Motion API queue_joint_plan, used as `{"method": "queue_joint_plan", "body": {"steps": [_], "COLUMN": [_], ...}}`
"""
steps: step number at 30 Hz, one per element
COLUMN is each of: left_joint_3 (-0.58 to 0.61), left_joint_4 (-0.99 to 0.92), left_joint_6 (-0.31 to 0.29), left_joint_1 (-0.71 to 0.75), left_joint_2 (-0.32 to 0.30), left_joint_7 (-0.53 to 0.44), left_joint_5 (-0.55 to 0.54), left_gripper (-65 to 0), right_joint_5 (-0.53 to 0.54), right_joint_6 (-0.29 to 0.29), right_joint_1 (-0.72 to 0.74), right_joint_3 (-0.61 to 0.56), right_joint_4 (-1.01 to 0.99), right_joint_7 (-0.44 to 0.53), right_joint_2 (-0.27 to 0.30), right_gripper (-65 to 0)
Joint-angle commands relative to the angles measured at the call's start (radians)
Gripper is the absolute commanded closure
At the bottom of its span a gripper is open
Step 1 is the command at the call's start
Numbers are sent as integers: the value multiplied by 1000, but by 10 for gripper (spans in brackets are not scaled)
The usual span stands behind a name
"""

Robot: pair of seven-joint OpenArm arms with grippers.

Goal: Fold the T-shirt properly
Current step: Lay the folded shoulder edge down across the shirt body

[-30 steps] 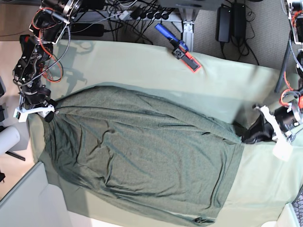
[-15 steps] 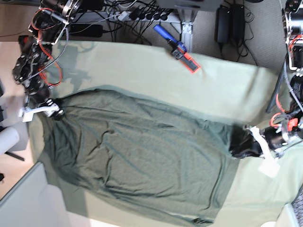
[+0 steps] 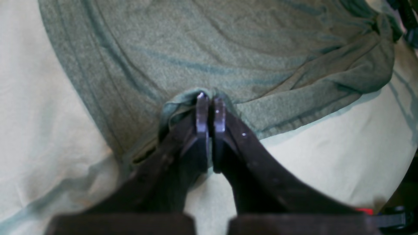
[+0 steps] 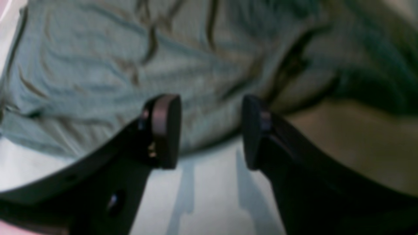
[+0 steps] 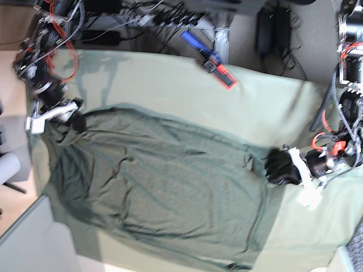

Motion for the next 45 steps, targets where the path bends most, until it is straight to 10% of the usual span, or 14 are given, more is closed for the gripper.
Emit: {"method": "queue_joint_plan", "body": {"steps": [1,13,17,19,26,45], "left_joint_3": [-5,-5,-5,-5,-32,-47], "left_joint_4": [16,16,16,16,36,36], "left_joint_6": [-9,-9,-9,-9,-9,-9], "left_joint_1": [-20,-18,-19,-19,-16,-11], "left_joint_2": [-11,-11,-11,-11,-13,-27], "left_joint_7": [-21,-20,-20,-18,93,16], "left_joint_5": [-18,-21,-22,-23,-159,-35], "left_gripper": [0,0,0,0,0,0], "right_joint_5": [15,-57,-80,-80,-56,-171], "right_joint_6": [26,26,26,26,26,26], "right_joint_1": [8,-2,4,4,3,225], "right_joint_3": [6,6,6,6,45,20], "right_joint_4": [7,-32,-32,-32,9,-29], "right_joint_7": [19,104,125,126,106,116], "right_joint_2": [-7,-208,-223,-225,-219,-122], "right_gripper": [-300,-298,-149,0,0,0]}}
